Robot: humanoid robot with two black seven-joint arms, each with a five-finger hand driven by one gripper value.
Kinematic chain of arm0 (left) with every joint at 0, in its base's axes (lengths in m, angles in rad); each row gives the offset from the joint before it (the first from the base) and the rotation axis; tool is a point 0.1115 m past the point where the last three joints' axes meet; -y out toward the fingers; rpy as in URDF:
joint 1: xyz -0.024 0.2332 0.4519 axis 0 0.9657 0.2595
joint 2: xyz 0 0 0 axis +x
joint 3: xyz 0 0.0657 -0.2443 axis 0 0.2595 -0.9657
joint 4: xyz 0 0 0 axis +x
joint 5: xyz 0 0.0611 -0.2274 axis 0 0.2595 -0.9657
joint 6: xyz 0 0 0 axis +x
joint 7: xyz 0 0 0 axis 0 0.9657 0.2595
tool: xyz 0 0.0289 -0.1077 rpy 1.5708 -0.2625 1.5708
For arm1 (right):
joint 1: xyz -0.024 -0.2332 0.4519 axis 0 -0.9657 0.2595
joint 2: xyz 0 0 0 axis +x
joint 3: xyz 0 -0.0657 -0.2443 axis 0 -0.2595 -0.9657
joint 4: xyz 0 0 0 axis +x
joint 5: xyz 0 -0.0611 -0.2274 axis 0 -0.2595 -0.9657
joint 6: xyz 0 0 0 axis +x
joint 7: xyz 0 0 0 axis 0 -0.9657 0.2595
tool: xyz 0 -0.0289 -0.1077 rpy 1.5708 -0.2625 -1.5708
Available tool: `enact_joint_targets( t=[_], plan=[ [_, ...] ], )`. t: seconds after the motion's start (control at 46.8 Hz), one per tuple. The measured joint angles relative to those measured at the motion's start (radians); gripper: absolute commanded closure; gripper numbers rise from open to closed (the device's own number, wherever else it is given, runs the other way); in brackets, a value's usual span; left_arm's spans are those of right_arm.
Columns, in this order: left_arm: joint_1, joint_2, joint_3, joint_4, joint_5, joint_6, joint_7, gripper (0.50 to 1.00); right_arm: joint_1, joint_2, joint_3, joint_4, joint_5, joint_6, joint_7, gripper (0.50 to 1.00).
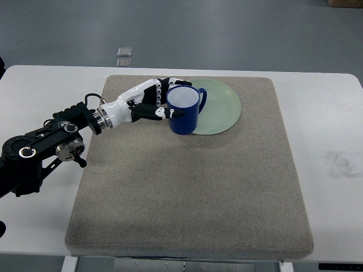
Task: Place cup left of plate with left hand
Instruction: 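Carry the blue mug with the left hand past the plate's far side, then lower the mug onto the pad and open the left hand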
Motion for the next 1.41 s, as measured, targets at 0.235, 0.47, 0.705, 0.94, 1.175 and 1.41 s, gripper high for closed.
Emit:
enact_joint_targets(
  t=[0.235,0.47,0.705,0.94,1.175,1.41],
  plan=[
    [0.021,0.042,-0.002,0.041,-0.114,0.099,0.000,0.862,0.000,0.000,0.000,0.001,0.000,0.000,0.000,0.568],
    [0.024,0.048,-0.028,0.078,-0.157,0.172,-0.012,0.859,0.000,0.000,0.000,0.000,0.000,0.000,0.000,0.568],
    [0.030,0.036,-0.052,0.124,-0.157,0.192,-0.028,0.859,0.000,0.000,0.000,0.000,0.000,-0.001,0.000,0.568],
    [0.033,0.034,-0.049,0.170,-0.152,0.195,-0.060,0.857,0.000,0.000,0.000,0.000,0.000,0.000,0.000,0.568],
    [0.035,0.031,-0.037,0.209,-0.142,0.195,-0.091,0.787,0.000,0.000,0.000,0.000,0.000,0.000,0.000,0.568],
    [0.035,0.009,-0.036,0.214,-0.145,0.250,-0.092,0.622,0.000,0.000,0.000,0.000,0.000,-0.001,0.000,0.568]
  ],
)
